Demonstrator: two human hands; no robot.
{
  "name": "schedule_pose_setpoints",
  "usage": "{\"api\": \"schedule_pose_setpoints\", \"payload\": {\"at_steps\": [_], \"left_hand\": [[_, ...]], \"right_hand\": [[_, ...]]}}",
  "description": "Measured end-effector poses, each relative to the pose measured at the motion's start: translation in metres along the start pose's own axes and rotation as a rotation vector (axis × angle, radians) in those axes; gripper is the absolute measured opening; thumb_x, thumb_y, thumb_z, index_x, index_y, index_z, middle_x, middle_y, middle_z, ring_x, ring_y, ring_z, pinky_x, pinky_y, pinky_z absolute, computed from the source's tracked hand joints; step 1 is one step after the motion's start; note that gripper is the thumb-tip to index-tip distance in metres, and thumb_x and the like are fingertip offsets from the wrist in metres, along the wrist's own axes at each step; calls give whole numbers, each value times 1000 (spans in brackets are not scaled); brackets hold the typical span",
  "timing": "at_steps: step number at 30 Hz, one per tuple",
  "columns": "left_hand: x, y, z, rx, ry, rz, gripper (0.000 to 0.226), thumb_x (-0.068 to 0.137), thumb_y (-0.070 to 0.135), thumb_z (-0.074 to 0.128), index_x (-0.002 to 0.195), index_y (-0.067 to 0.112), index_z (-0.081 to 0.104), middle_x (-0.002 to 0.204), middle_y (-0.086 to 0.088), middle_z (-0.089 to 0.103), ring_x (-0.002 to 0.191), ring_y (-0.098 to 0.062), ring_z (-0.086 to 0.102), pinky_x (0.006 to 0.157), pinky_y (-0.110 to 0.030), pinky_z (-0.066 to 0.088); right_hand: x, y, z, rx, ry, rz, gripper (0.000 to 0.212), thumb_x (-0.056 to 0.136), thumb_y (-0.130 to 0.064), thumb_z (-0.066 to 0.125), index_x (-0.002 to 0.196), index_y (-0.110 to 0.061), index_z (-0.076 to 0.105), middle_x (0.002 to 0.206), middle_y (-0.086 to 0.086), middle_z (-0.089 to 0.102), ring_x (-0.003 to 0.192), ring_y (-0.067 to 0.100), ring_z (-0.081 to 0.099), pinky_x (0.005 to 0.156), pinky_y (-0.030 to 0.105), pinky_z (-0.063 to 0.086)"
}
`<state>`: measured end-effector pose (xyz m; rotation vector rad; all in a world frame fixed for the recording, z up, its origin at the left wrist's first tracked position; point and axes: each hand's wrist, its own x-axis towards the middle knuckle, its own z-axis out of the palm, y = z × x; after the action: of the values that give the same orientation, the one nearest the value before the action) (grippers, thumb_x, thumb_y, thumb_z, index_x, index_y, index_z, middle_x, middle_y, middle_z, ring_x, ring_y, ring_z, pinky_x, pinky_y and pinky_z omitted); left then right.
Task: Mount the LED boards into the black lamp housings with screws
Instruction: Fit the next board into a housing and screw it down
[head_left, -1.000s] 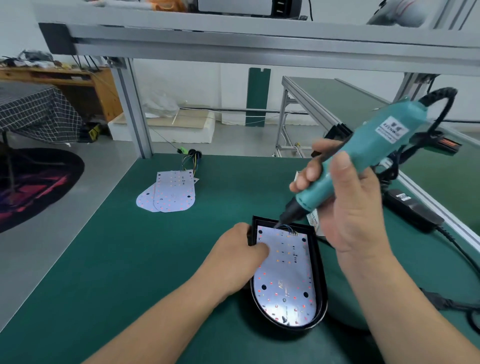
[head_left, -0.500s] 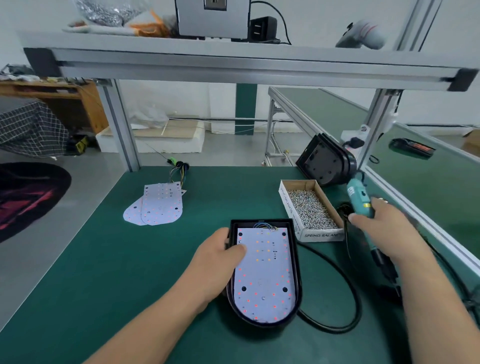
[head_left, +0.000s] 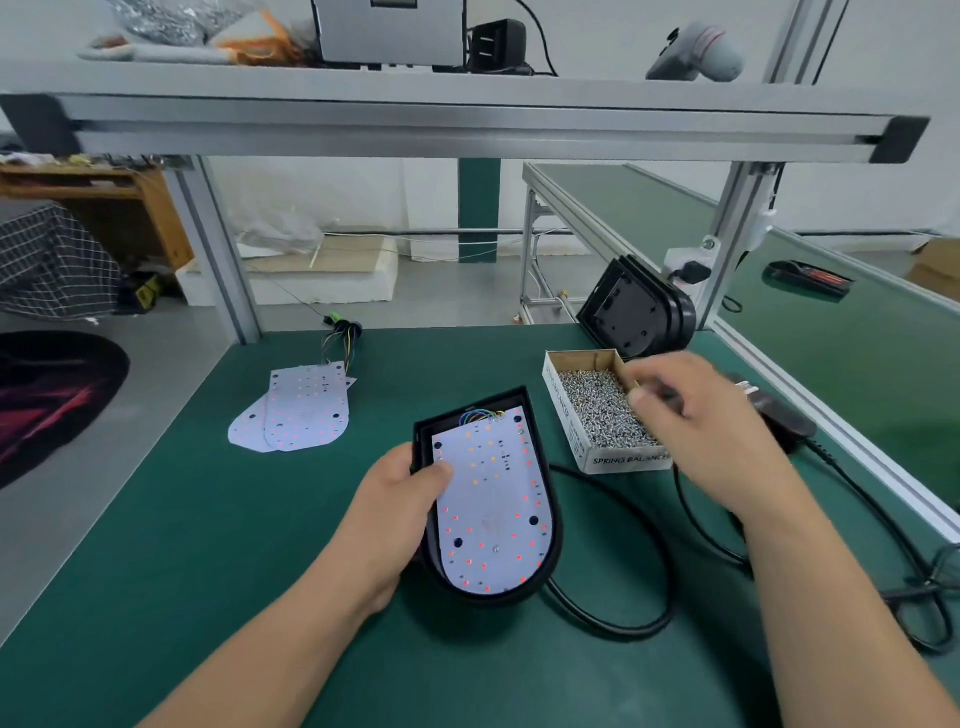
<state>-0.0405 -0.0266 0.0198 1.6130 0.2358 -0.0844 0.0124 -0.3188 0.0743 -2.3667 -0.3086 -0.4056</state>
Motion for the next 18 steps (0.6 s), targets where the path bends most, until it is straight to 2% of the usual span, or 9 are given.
{"api": "schedule_pose_setpoints", "payload": {"at_steps": [1, 2, 4, 7, 10, 13, 15, 17, 18], "left_hand": [[0, 0, 0, -7, 1, 3, 24, 107, 14, 52, 112, 21, 75, 108, 2, 82, 99, -21, 79, 78, -39, 62], [-1, 0, -1, -15, 4, 7, 23, 107, 15, 53, 112, 22, 74, 107, 3, 82, 97, -21, 79, 73, -37, 63], [-1, 0, 0, -38, 19, 17, 20, 106, 16, 55, 112, 23, 73, 106, 3, 82, 96, -20, 79, 68, -36, 64], [-2, 1, 0, -73, 24, 28, 19, 108, 20, 56, 114, 25, 73, 107, 4, 82, 96, -20, 80, 66, -36, 64], [-6, 4, 3, -55, -47, 45, 23, 112, 29, 50, 122, 31, 70, 114, 6, 80, 101, -18, 79, 72, -38, 65], [-8, 6, 9, -118, -120, 30, 26, 114, 30, 46, 131, 26, 65, 123, -1, 78, 109, -25, 77, 86, -48, 64], [-8, 6, 12, -252, -195, -24, 34, 115, 33, 42, 137, 19, 63, 128, -9, 76, 115, -30, 74, 97, -52, 60], [-10, 7, 16, -442, -257, -122, 47, 113, 45, 38, 140, 14, 62, 132, -16, 73, 123, -33, 70, 105, -54, 55], [-12, 7, 17, -525, -276, -182, 55, 111, 51, 37, 140, 13, 63, 134, -18, 71, 126, -35, 68, 106, -56, 54]], "right_hand": [[-4, -10, 6, 95, -144, -5, 19, 103, -26, 64, 115, -37, 73, 109, -15, 72, 102, 1, 65, 93, 22, 51], [-7, -17, 14, 170, -302, 2, 14, 106, -28, 62, 107, -33, 74, 100, -12, 74, 93, 5, 69, 88, 26, 56], [-12, -29, 31, 341, -480, 35, 30, 110, -36, 54, 97, -17, 72, 90, -1, 76, 83, 16, 73, 81, 44, 62], [-15, -39, 48, 580, -491, 118, 47, 101, -52, 55, 103, -8, 71, 85, 6, 74, 78, 18, 71, 67, 43, 62], [-14, -39, 57, 703, -508, 137, 33, 91, -48, 67, 113, -26, 77, 92, 7, 74, 82, 16, 68, 64, 35, 57], [-11, -38, 61, 605, -374, 76, 31, 90, -40, 64, 110, -20, 76, 89, -4, 67, 83, 10, 57, 79, 34, 46], [-9, -40, 59, 507, -204, 53, 25, 91, -36, 61, 110, -26, 74, 83, -6, 69, 77, 7, 55, 74, 35, 49], [-11, -45, 58, 444, -39, 20, 25, 91, -34, 62, 114, -30, 72, 90, -6, 72, 76, 9, 60, 78, 43, 53], [-14, -48, 59, 434, 34, -7, 28, 91, -33, 63, 118, -32, 70, 95, -13, 72, 80, 10, 64, 80, 42, 53]]}}
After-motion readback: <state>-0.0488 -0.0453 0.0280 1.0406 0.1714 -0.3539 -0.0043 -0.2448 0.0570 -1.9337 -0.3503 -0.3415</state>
